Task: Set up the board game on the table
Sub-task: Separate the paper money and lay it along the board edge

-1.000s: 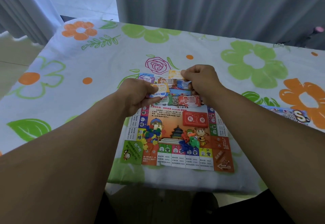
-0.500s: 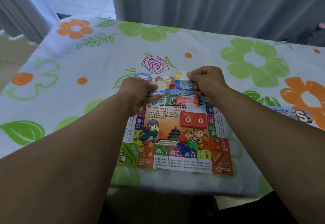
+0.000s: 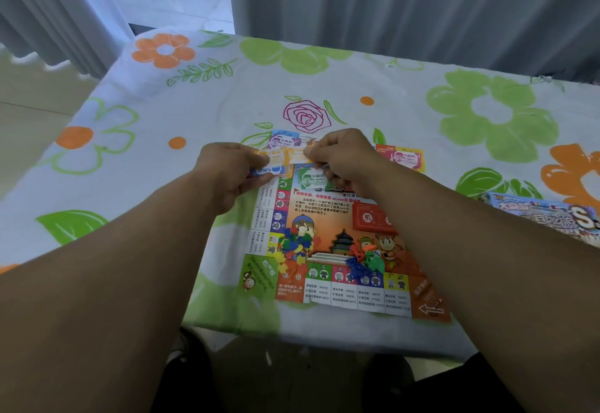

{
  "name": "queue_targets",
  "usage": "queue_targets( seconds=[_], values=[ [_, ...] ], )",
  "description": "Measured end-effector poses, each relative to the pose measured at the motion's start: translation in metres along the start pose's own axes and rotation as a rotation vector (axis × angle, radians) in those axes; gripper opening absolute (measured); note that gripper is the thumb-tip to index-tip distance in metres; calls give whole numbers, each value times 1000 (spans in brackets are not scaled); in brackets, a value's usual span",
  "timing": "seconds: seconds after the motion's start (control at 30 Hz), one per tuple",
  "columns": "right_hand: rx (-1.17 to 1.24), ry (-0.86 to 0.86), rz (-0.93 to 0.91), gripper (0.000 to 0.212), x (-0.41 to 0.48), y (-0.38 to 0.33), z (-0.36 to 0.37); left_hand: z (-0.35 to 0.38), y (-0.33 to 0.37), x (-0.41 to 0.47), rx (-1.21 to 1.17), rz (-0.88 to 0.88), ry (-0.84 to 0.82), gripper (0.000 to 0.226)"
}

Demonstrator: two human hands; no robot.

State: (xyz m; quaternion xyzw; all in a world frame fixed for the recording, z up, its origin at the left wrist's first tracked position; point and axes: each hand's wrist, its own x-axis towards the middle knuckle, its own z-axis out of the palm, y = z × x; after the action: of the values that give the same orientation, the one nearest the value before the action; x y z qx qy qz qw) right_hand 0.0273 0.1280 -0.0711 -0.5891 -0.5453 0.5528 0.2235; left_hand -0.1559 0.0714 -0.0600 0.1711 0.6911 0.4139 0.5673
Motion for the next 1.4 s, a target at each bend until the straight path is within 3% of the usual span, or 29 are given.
queue_targets(
  seconds=[0.23,0.47,0.63,0.77,0.93,1.23,1.4],
  values=[
    [-78,-51,48,16,5,-4,24,-19,0,9,-65,19,71,12],
    [-135,2,71,31,8,-5,28,-21,0,9,-29,6,52,14],
    [-49,-38,-22,43,3,-12,33,-20,0,4,1,5,3,19],
    [-83,-87,-89,20,1,-14,37,-18,0,0,23,-8,-48,20],
    [-60,46,-36,13,7,-12,36,-25,-3,6,2,15,21,11],
    [-213,53,36,20,14,-7,40,-38,-3,11,-25,-12,40,7],
    [-200,132,-74,24,14,-7,36,-29,-3,8,-9,15,5,5]
  ],
)
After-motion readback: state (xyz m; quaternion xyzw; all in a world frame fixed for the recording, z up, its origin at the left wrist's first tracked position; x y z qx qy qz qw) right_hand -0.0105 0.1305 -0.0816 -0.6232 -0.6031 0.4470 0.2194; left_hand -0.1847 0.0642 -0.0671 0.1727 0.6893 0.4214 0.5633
